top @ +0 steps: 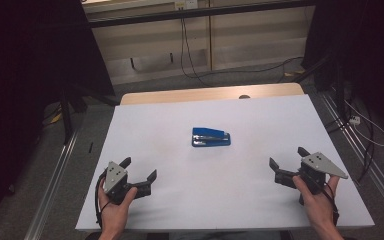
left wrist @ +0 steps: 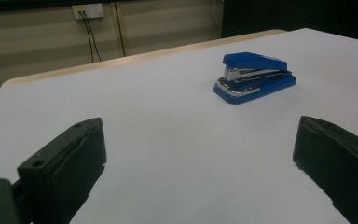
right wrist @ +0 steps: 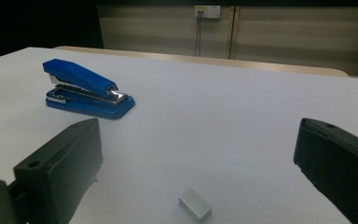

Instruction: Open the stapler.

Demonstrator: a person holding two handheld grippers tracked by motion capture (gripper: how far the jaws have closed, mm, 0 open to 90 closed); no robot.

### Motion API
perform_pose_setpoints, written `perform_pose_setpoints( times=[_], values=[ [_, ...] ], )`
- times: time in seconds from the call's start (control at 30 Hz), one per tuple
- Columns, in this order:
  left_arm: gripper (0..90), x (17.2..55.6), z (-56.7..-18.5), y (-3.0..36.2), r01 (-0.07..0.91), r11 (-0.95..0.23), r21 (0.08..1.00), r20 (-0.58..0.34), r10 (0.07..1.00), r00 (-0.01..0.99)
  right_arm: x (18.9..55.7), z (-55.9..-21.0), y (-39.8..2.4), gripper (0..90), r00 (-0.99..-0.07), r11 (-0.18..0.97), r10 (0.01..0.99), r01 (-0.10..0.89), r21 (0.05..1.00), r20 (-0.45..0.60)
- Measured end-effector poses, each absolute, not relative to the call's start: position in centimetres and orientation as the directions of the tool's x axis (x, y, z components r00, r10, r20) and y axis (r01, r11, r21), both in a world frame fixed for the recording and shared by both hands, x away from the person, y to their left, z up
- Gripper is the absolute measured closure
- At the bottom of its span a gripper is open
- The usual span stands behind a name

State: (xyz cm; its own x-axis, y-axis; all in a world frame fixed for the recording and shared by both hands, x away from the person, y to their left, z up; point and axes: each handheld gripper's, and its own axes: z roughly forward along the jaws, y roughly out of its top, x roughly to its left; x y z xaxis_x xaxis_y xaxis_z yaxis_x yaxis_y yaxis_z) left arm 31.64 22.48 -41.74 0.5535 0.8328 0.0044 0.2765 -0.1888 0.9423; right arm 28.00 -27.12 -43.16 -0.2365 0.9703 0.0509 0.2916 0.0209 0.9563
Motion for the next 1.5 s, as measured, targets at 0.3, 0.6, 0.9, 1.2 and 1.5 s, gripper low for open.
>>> perform_pose_setpoints(
  times=[0.3, 0.6, 0.9, 1.2, 1.5],
  values=[
    [2.3, 32.3, -41.7, 22.6, 0.303, -0.172, 0.937, -0.026, 0.832, 0.554, 28.3, -43.4, -26.9, 0.9, -0.26, 0.028, 0.964, 0.308, 0.951, 0.056],
    [4.4, 33.1, -42.1, 22.2, 0.362, -0.185, 0.914, -0.062, 0.816, 0.575, 28.5, -43.5, -26.8, 1.2, -0.272, 0.027, 0.96, 0.312, 0.95, 0.062],
    [6.5, 33.0, -41.8, 21.7, 0.344, -0.215, 0.914, -0.055, 0.775, 0.629, 28.6, -43.6, -26.0, 1.3, -0.307, 0.055, 0.95, 0.343, 0.938, 0.057],
    [5.6, 33.6, -41.4, 21.3, 0.352, -0.2, 0.914, -0.094, 0.741, 0.665, 29.5, -43.0, -25.3, 3.4, -0.359, 0.039, 0.93, 0.312, 0.949, 0.08],
    [3.8, 34.1, -41.4, 19.3, 0.356, -0.234, 0.905, -0.092, 0.709, 0.699, 30.4, -42.5, -24.1, 3.0, -0.414, 0.052, 0.906, 0.324, 0.945, 0.092]
  ],
)
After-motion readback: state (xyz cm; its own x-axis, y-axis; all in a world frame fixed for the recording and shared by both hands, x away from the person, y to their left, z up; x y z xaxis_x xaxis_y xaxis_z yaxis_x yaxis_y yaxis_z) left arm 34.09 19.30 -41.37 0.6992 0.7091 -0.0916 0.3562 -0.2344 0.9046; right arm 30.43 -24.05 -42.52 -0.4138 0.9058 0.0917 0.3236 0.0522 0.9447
